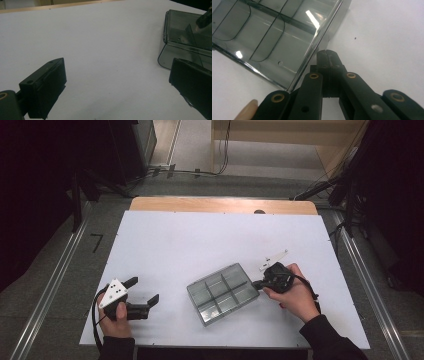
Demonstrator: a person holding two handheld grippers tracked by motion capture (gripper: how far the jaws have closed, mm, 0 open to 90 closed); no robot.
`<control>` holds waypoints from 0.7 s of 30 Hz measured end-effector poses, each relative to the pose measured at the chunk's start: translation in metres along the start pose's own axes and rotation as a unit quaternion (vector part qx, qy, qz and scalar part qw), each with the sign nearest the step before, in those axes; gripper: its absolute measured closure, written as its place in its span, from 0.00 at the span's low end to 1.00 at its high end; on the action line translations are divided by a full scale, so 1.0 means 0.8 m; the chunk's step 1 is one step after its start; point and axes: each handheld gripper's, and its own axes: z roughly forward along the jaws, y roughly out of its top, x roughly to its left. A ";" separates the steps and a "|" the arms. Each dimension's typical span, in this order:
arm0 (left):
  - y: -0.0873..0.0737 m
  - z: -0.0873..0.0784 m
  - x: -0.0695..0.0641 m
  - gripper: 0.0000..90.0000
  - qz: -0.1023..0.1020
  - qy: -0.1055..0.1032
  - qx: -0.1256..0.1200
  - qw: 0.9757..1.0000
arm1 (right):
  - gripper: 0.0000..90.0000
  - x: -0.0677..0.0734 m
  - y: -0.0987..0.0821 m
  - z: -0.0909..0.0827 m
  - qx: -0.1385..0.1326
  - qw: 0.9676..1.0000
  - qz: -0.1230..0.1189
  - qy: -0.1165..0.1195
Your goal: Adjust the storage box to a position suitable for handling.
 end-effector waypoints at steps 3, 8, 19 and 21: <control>0.000 0.000 0.001 0.01 -0.006 -0.001 -0.003 1.000 | 0.98 0.008 -0.009 -0.001 -0.009 1.000 0.010 -0.003; 0.001 -0.001 -0.001 0.01 -0.004 0.003 0.000 1.000 | 0.98 0.021 -0.020 -0.003 -0.022 1.000 0.016 0.007; 0.010 0.006 -0.019 0.01 -0.035 0.001 0.016 0.999 | 0.98 0.057 -0.034 -0.009 -0.046 0.999 0.001 -0.004; 0.012 0.006 -0.023 0.03 -0.038 -0.001 0.015 0.999 | 0.98 0.063 -0.037 -0.009 -0.049 0.999 0.000 -0.005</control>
